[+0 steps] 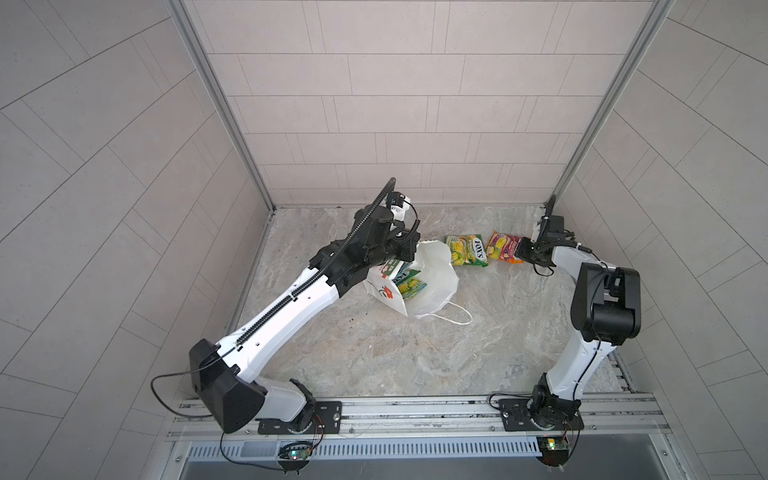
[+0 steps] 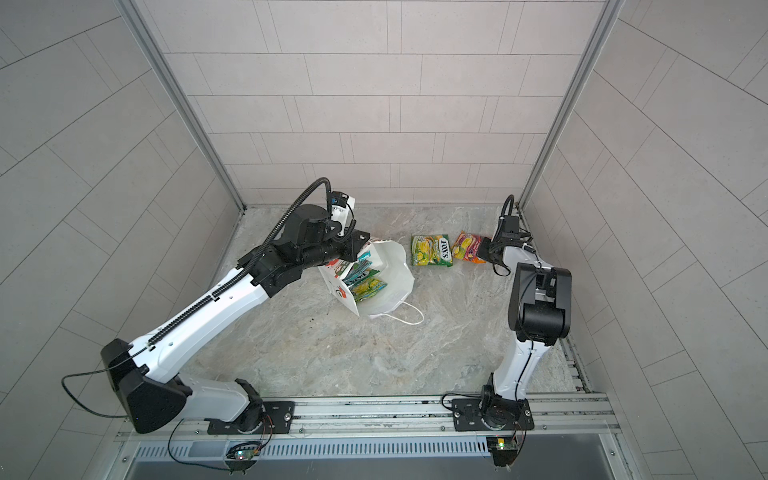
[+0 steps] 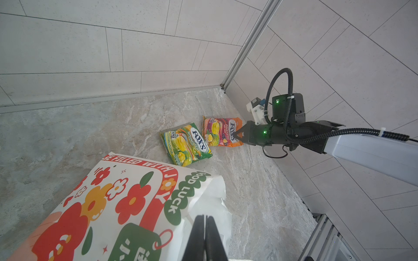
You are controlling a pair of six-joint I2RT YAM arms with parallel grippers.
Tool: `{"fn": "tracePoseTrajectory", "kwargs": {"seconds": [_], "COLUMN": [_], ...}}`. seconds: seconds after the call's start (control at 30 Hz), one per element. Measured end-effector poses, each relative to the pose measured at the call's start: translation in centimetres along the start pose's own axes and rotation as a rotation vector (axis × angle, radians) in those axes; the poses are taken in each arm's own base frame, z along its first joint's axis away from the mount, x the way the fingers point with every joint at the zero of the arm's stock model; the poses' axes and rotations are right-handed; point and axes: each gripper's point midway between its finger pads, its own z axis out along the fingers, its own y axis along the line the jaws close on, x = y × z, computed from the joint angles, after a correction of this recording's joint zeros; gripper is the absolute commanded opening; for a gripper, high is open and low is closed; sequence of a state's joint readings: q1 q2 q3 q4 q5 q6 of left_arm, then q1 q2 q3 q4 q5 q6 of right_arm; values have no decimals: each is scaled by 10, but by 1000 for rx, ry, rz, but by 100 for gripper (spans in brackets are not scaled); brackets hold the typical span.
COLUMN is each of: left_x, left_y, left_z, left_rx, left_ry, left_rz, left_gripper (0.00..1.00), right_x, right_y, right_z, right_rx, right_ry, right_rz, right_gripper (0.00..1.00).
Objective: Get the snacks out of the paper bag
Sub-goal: 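Lower the orange candy bag beside the green bag and open the right gripper, then move the right gripper back into the paper bag opening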
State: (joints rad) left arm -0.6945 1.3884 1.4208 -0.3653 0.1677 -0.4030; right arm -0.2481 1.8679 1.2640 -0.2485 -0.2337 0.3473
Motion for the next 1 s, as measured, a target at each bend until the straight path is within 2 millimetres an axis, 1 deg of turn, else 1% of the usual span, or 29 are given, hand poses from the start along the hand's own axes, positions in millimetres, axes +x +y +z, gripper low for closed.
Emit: {"fn": "tracePoseTrajectory", "kwargs": {"seconds": [0.07, 0.1, 0.17, 0.2, 0.37, 0.5, 0.6, 0.73, 0.8, 1.0], "left_x": [0, 0, 0, 0, 1, 1, 1, 1, 1, 1], "left_y": [0, 0, 0, 0, 0, 0, 1, 0, 1, 0], "left_z": [0, 0, 0, 0, 0, 0, 0, 0, 0, 0], "left_rx": [0, -1, -1, -1, -2, -2, -2, -2, -2, -2], "left_ry": [0, 1, 1, 1, 2, 4, 4, 5, 4, 4], "left_rz": [0, 0, 0, 0, 0, 0, 0, 0, 0, -1], "left_gripper": [0, 0, 0, 0, 0, 0, 0, 0, 0, 0], "right_x": [-2, -2, -5, -6, -4, 4, 7, 8, 9, 25], "right_y": [-3, -4, -6, -7, -9, -8, -2, 11, 16, 39], "right_z": [0, 0, -2, -3, -5, -16, -35, -68, -82, -120], "right_rx": [16, 25, 40, 46, 51, 41, 12, -54, -87, -223], "right_ry": [5, 11, 13, 13, 24, 31, 11, -38, -60, -81], "right_rz": [-5, -3, -3, -4, 12, 25, 41, 73, 90, 137], "right_gripper": [30, 37, 46, 48, 51, 51, 51, 51, 51, 50]}}
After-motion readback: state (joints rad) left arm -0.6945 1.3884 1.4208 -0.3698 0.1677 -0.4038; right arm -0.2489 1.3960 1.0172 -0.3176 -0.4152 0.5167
